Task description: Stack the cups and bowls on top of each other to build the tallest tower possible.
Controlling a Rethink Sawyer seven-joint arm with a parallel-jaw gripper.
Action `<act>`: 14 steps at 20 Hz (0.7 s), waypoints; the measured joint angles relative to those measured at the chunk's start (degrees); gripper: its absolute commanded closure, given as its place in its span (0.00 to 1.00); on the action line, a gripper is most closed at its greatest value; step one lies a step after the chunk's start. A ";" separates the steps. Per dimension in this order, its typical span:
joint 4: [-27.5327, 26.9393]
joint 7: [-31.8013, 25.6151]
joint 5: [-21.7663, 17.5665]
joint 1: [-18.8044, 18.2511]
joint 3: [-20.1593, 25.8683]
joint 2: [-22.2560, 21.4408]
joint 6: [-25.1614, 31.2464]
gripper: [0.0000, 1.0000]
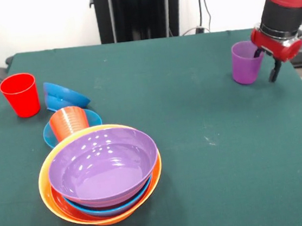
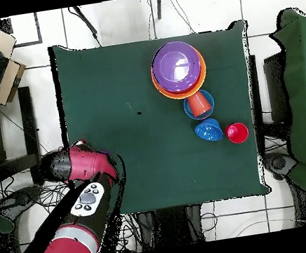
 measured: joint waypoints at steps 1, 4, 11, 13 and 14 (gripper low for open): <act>0.00 0.00 0.01 -0.14 0.00 0.23 -0.61 0.00; 0.07 0.00 -0.07 -0.35 0.02 0.95 -1.56 1.00; 0.92 0.00 -1.64 -1.31 -0.28 -0.78 0.45 1.00; 0.70 0.00 -3.67 -2.69 -0.77 -2.78 5.09 1.00; 0.62 0.00 -4.22 -3.20 -0.77 -3.38 6.47 1.00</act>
